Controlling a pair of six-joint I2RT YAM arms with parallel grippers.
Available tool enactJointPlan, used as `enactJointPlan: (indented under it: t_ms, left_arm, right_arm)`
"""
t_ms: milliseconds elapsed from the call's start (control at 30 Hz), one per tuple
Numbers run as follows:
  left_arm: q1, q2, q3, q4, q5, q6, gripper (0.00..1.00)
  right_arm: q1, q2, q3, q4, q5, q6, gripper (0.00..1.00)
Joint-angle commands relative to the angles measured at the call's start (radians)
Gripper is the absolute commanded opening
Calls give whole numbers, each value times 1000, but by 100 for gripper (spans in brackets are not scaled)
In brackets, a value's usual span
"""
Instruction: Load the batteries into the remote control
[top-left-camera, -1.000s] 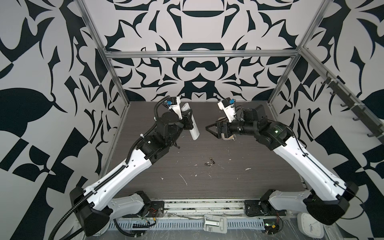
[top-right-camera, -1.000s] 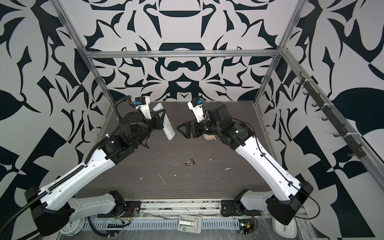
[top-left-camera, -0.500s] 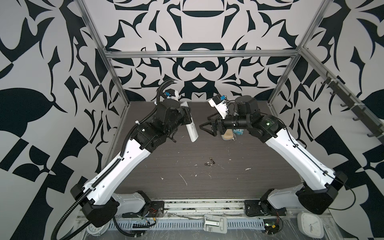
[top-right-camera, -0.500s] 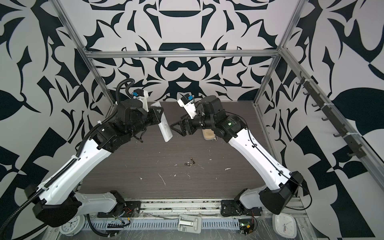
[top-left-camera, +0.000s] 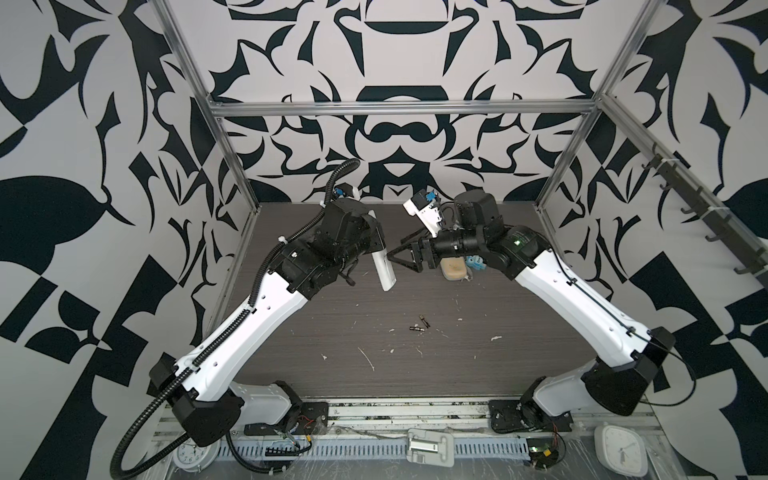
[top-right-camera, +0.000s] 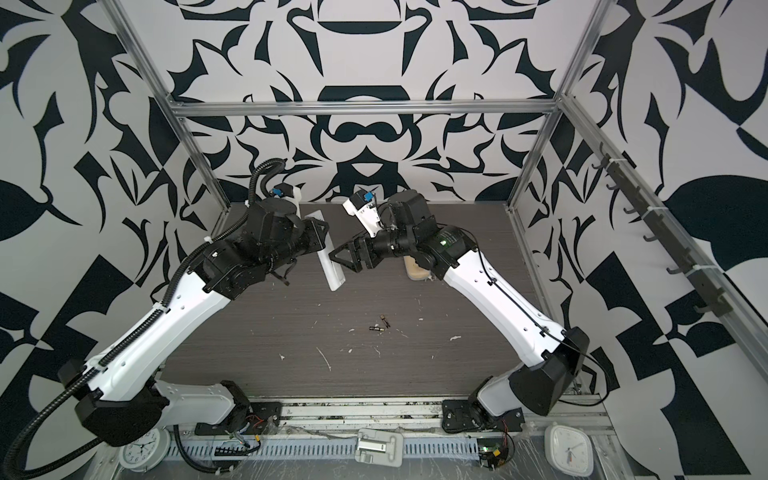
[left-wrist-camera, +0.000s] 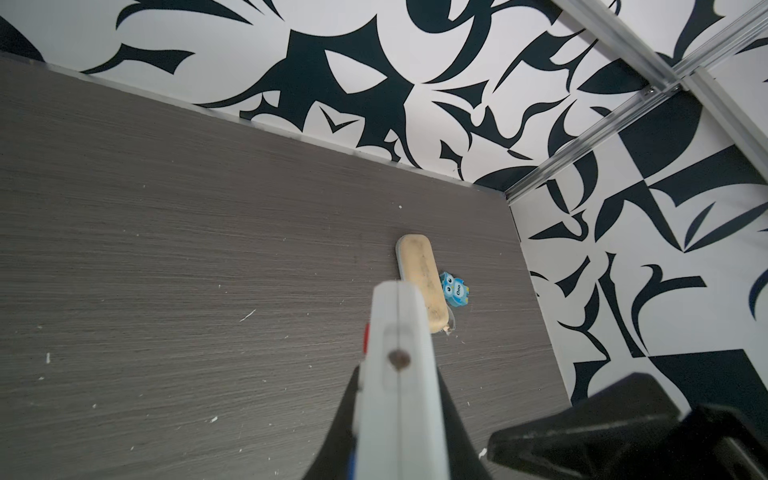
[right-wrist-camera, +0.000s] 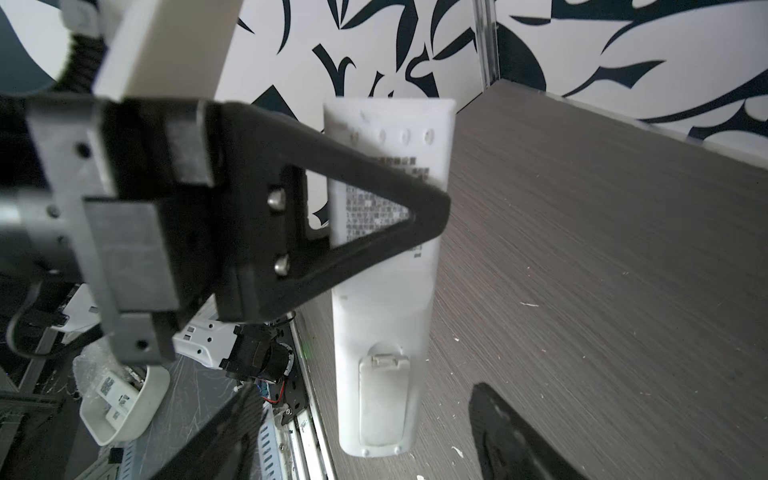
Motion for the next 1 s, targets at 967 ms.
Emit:
enactJointPlan:
  t_ms: [967]
  left_arm:
    - [3,-18,-24,9,-21,-45,0]
  right_arm:
    - [28,38,-51,52,1,80,62]
